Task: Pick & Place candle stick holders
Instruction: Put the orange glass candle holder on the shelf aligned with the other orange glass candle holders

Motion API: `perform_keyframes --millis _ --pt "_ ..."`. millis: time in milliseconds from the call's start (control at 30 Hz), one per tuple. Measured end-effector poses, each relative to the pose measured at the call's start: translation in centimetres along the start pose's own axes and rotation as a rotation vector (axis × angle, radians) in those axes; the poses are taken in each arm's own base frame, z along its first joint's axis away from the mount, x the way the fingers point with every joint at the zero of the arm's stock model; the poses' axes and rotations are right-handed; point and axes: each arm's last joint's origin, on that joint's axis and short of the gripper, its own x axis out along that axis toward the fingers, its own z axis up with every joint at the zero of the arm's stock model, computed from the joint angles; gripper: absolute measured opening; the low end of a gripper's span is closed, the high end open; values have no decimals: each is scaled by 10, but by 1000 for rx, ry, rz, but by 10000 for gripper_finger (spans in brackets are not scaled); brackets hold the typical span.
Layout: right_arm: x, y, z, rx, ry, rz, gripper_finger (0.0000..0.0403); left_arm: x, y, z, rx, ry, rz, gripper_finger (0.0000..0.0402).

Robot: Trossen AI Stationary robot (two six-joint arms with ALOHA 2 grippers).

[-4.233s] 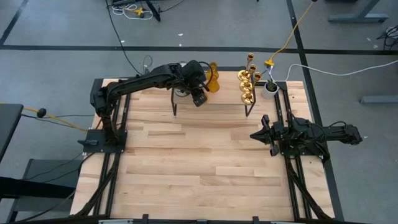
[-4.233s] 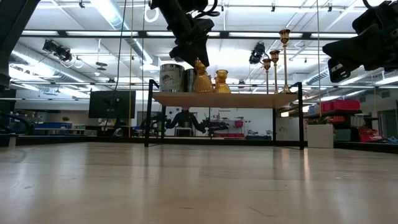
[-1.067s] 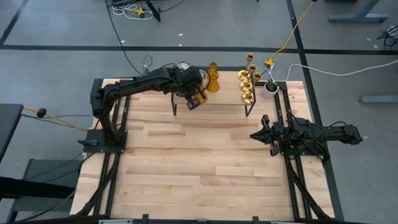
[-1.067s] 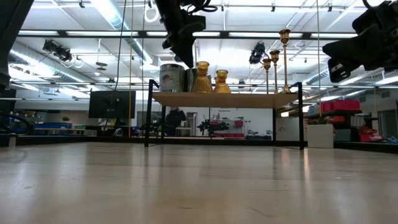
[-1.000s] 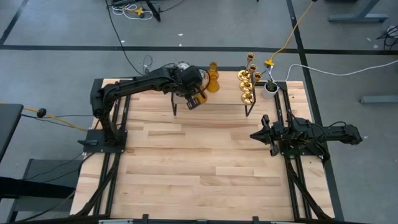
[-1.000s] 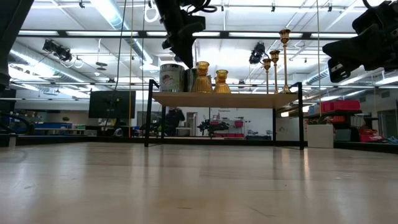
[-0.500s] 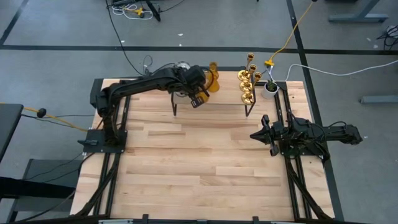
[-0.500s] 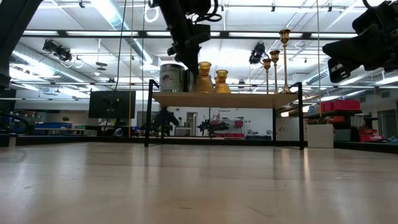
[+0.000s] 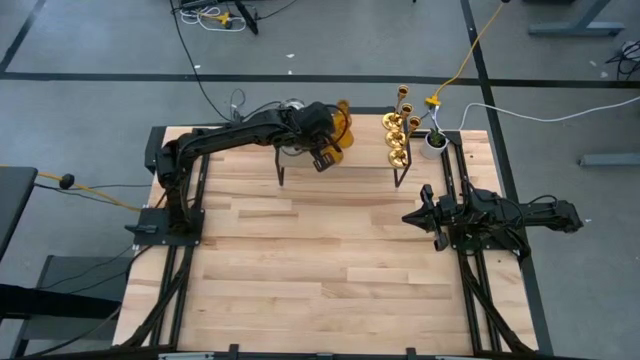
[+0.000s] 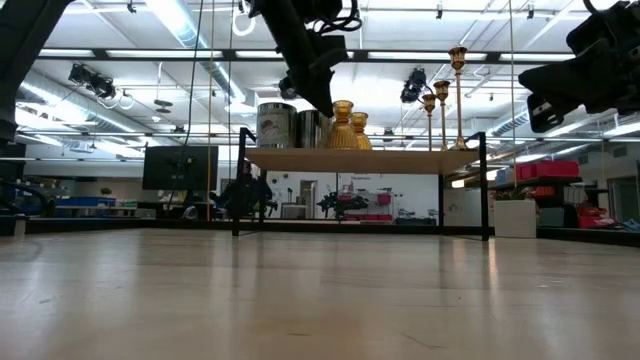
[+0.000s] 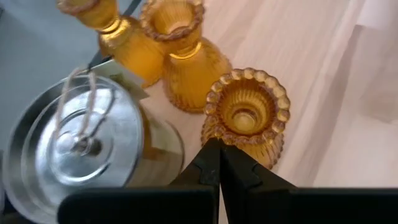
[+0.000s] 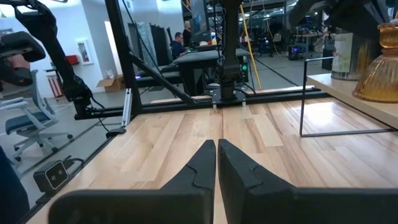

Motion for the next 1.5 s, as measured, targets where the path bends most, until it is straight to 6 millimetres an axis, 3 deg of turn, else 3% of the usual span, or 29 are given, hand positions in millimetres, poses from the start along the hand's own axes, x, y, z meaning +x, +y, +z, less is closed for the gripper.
perform_keyframes --millis 1500 --pt "0 0 0 0 0 0 20 8 -2 10 1 -94 -87 7"
